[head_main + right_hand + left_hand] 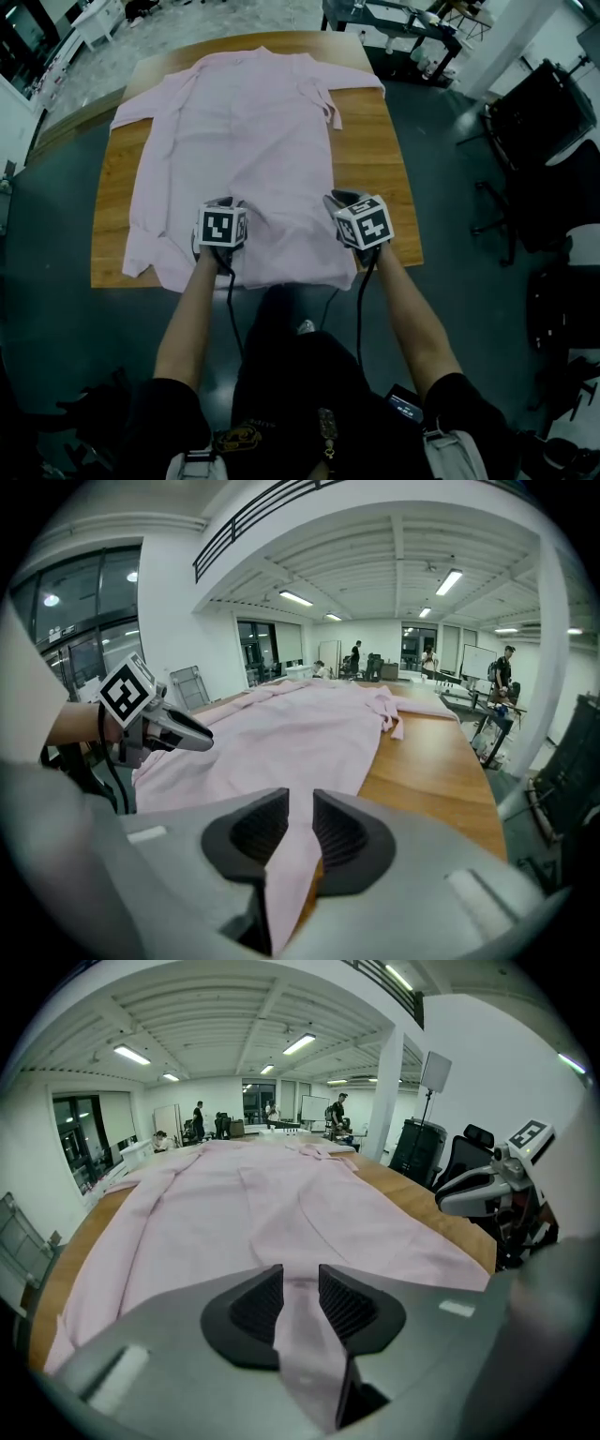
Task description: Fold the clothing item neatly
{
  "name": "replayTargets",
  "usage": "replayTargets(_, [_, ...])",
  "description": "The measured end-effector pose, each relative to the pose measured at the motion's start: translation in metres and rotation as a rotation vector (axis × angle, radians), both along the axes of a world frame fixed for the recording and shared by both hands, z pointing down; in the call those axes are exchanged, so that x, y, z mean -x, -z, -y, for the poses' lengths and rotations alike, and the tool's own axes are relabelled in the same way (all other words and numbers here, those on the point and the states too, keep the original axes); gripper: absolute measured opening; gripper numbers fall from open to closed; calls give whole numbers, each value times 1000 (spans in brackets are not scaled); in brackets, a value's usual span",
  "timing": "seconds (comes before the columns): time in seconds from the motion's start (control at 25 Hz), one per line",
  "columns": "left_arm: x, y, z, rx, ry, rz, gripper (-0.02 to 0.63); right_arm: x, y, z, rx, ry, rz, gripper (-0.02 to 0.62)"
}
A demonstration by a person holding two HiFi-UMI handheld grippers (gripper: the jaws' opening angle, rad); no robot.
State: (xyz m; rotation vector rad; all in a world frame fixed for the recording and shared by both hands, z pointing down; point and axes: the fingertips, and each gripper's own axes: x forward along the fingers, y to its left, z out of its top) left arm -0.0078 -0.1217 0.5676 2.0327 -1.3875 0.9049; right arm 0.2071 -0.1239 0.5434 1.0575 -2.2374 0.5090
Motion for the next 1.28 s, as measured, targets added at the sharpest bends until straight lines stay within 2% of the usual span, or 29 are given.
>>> replayTargets(0.16, [-5, -9, -55, 29, 15, -16, 129, -6, -7, -47, 1, -2, 11, 81])
replayTargets(0.36, [-9, -16, -106, 73, 38, -62, 137, -17, -5, -78, -49, -61, 32, 95])
replayTargets(0.64, [-16, -41, -145, 172, 23, -57, 135, -49, -36, -122, 50, -140, -15, 123])
replayTargets(0.68, [-17, -42, -148, 172, 21, -50, 122, -51, -44, -127, 75, -148, -22, 123])
replayTargets(0.76, [-18, -39, -151, 164, 9, -38, 25, -55, -58, -133, 121, -164, -33, 123])
replayTargets(0.92, [-13, -33, -156, 144, 3, -36, 21, -57, -67, -130, 141, -196, -47, 121])
replayTargets(1.0, [-7, -29, -162, 137, 16, -38, 21, -58, -63, -132, 137, -204, -79, 96])
replayTargets(1.12, [2, -20, -171, 110, 47, -25, 21, -63, -61, -136, 129, -226, -107, 16])
replayTargets(1.28, [15, -14, -182, 93, 91, -42, 21, -69, -56, -144, 134, -236, -112, 3])
